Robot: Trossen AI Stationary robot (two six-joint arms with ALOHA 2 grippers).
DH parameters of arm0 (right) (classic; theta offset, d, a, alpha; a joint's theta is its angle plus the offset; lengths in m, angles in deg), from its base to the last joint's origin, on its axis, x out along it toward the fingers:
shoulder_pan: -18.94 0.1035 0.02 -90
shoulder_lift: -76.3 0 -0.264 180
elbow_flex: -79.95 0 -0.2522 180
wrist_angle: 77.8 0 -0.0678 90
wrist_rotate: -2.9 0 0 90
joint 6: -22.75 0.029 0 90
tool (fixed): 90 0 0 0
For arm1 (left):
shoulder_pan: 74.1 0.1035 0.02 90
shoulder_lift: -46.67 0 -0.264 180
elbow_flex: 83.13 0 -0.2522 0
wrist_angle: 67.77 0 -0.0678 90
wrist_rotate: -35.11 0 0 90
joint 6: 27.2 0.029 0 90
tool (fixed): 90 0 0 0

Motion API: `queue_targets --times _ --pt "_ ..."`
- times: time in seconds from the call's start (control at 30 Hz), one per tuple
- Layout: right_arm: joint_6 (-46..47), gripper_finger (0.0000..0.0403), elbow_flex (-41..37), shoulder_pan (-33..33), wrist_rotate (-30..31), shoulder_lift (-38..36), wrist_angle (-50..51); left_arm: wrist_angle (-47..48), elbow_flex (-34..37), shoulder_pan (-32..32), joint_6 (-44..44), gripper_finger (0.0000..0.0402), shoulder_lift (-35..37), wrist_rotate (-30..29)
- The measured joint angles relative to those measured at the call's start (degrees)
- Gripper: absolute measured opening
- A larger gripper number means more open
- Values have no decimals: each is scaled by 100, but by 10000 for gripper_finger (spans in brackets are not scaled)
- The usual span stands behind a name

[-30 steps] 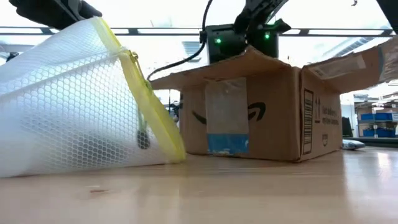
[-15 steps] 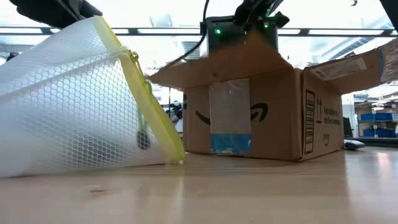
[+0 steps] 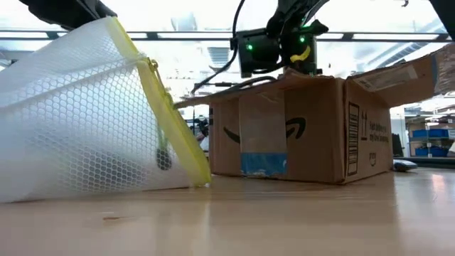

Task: Unpack boxes
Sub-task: Put the green earphones into the transparent zip lock bag

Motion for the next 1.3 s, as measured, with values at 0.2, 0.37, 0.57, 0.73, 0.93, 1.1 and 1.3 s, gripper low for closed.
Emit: queue_targets --times 0.2,0.37,0.57,0.73,0.93,1.1,1.3 --pt "-717 141 -9 -11 -422 -1 -167 -95 0 0 -59 0 0 -79" --pt "-909 152 -96 -69 -436 -1 -305 -126 0 0 -94 0 0 -89" --pt "-1172 141 -59 337 -316 -66 -242 -127 0 9 -60 0 4 -95" --pt "-1390 127 -46 629 -259 -84 -220 -127 0 17 18 0 4 -226" --pt "-1164 117 322 729 -463 -210 -165 -139 0 21 34 0 7 -233" --pt "-1657 125 399 746 -653 -262 -139 -159 0 24 8 0 7 -239" --pt "-2175 147 59 780 -851 -261 -258 -178 0 24 -86 0 4 -240"
